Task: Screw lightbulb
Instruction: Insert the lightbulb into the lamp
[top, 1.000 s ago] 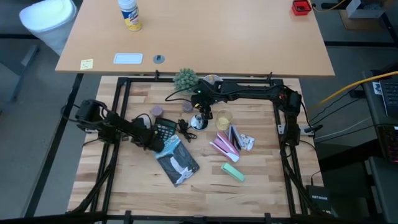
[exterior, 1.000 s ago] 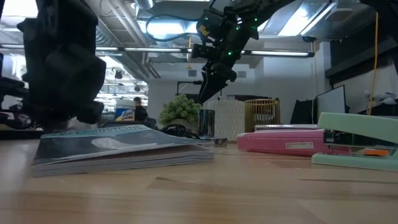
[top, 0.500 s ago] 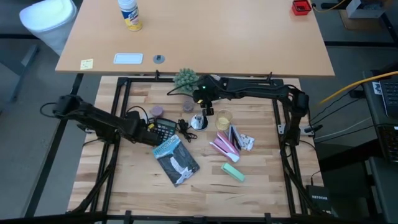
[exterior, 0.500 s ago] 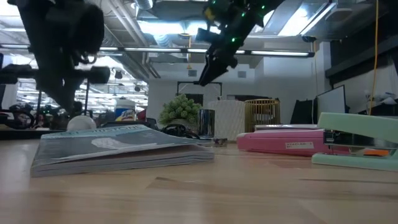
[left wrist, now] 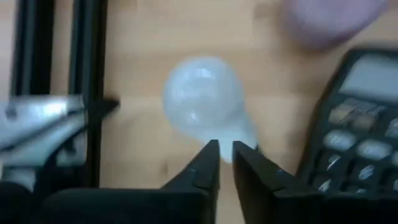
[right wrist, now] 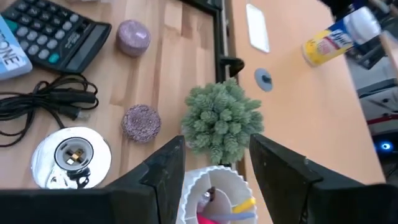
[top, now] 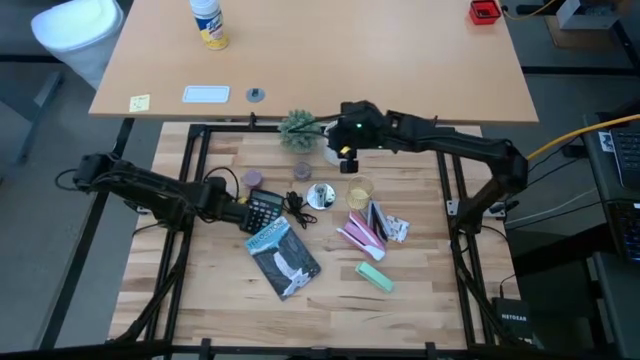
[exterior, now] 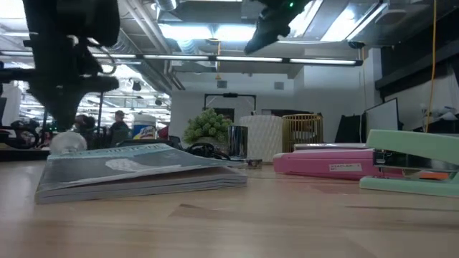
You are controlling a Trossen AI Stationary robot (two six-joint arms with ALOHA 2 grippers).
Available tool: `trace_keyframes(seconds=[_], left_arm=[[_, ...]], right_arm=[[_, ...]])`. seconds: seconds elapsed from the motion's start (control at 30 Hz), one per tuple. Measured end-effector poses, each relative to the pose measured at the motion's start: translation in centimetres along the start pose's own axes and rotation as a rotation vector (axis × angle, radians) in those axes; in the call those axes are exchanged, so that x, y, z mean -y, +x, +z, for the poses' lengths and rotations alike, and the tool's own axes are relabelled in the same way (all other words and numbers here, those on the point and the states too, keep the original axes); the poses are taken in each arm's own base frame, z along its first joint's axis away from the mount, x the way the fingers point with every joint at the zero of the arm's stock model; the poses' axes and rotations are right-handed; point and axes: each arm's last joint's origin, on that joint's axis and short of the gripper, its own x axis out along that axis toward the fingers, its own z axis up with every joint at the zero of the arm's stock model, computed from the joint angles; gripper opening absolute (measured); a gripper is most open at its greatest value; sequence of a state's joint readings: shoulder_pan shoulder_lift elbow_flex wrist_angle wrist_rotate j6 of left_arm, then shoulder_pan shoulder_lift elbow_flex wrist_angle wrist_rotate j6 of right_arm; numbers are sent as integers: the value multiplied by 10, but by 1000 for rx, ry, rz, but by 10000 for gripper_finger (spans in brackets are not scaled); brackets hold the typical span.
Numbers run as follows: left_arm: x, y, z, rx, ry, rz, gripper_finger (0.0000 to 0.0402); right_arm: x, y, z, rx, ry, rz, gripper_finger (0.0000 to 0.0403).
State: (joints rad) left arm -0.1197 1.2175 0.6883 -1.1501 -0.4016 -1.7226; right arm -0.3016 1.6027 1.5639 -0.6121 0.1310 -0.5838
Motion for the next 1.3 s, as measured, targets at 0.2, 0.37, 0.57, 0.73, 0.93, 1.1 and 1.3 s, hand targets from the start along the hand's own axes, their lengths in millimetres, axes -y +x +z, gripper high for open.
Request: trace_keyframes(seconds=[0.2,0.37,0.57,0.73,0.93,1.1,1.3], left_arm=[[0,9,-1,-132,-122,19,127],[2,9,-2,-163,-239,8,169],[2,8,-5,-269,-309,47,195],[1,7,-8,-377,-254,66,198],[0,6,-10,-436,-267,97,198],[-5,5,-12,-421,-324,152,198],[-5,5,-13,-395,-355,159,198]], right_arm=[[1,-15,-2,-23,-5,-6,184],[1,-15,-7,-55,-26,9,184],[-1,-15,-10,-86,-30,30,184],[-1,-14,-10,-87,-30,31,184],[-1,-14,-10,-87,-30,31,184],[-1,-14,-10,-95,-30,36,184],[-2,-14,-12,-112,-32,48,184]])
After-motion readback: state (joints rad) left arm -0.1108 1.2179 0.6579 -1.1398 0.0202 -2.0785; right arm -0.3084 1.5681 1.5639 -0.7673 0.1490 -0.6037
